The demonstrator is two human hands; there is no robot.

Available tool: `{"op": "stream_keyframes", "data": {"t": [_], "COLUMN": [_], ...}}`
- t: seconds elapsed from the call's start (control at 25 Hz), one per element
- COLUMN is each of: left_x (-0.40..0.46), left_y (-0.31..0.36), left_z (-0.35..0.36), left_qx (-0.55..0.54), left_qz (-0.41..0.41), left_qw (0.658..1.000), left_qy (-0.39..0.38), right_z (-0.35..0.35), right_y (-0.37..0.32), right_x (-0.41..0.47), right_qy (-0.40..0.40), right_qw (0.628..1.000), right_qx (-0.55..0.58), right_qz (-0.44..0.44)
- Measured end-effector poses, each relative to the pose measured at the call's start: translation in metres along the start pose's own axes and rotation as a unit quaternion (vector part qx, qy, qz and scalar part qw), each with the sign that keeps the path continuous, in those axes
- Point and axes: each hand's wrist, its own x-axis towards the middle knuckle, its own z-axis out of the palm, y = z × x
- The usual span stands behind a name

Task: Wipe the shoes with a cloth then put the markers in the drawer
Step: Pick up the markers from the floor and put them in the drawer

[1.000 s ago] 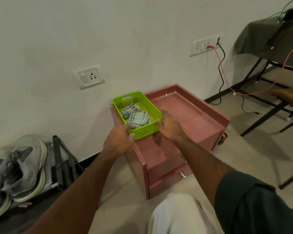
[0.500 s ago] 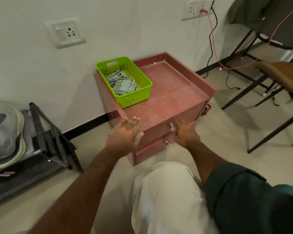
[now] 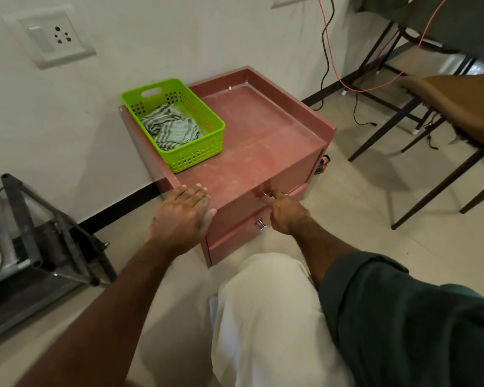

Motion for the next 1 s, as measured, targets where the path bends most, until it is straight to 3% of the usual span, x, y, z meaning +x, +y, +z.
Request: {"op": "stream_keyframes", "data": {"t": [0.44,0.72,0.8,0.92,1.0], "left_x": [0.015,0.016,0.016,0.016,0.017], "left_y": [-0.003,0.001,0.000,0.001,0.001], "left_z": [-0.006,-0.003,-0.002,-0.003,-0.005], "left_qx": [0.032,-0.009,-0.022,-0.037,-0.044], "left_qz": [0.044,0.018,0.017,0.004,0.004], "left_qw": [0.990,0.993,0.992,0.990,0.989], "left_qy": [-0.127,-0.113,-0.123,-0.137,-0.142], "right_z": [-0.009,0.010,0.009,0.007,0.001], "right_y": [-0.014,0.015,0.018,0.014,0.006], "right_x": [-0.008,-0.051,-0.062,-0.076,-0.077], "right_qy": [0.019,-0.103,-0.046,0.157,0.242], "right_qw": [0.996,0.967,0.958,0.907,0.893], "right_qx": [0.012,0.110,0.151,0.224,0.230], "right_qz": [0.091,0.203,0.240,0.320,0.302]}}
